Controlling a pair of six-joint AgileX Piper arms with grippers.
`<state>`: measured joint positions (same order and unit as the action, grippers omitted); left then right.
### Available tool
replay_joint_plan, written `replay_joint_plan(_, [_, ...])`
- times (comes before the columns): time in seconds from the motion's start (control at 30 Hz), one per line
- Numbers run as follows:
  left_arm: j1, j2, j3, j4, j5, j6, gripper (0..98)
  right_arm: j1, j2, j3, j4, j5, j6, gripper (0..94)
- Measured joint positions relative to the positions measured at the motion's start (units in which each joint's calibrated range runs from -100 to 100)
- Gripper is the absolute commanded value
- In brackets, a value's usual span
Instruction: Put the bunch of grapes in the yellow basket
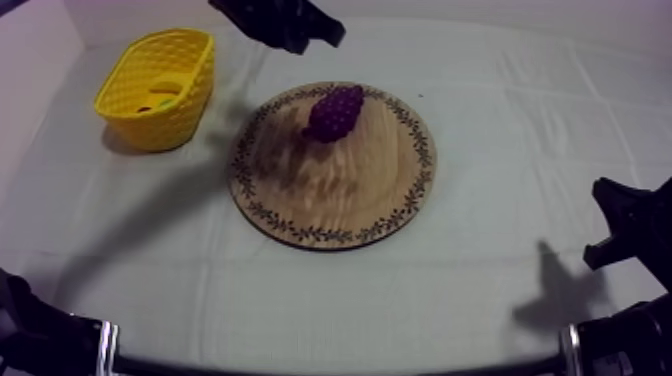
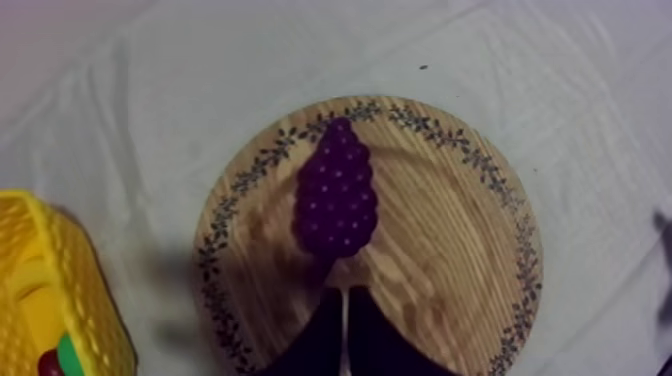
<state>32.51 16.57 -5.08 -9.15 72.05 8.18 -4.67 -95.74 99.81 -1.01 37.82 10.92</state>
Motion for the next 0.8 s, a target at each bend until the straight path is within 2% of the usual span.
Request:
replay_joint_plan(0.13, [0.4, 4.0, -2.7, 0.12, 0.1, 0.1, 3.2, 0.0, 0.0, 0.0, 0.0, 0.0, 0.0, 0.4])
replay_joint_plan(0.2, [0.5, 5.9, -4.6, 0.12, 0.7, 0.3, 18.4, 0.0, 0.0, 0.0, 0.0, 0.0, 0.0, 0.4])
replay_joint_plan(0.33, [0.5, 8.6, -7.7, 0.01, 1.8, 1.0, 56.2, 0.0, 0.0, 0.0, 0.0, 0.0, 0.0, 0.4])
replay_joint_plan(0.47, [0.3, 10.2, -10.0, 0.51, 5.0, 0.6, 82.1, 0.0, 0.0, 0.0, 0.0, 0.0, 0.0, 0.4])
replay_joint_plan(0.6, [0.3, 11.7, -11.9, 0.93, 9.3, -0.6, 92.5, 0.0, 0.0, 0.0, 0.0, 0.0, 0.0, 0.4])
replay_joint_plan(0.8, [0.2, 13.4, -13.5, 0.93, 12.1, -0.9, 95.5, 0.0, 0.0, 0.0, 0.0, 0.0, 0.0, 0.4])
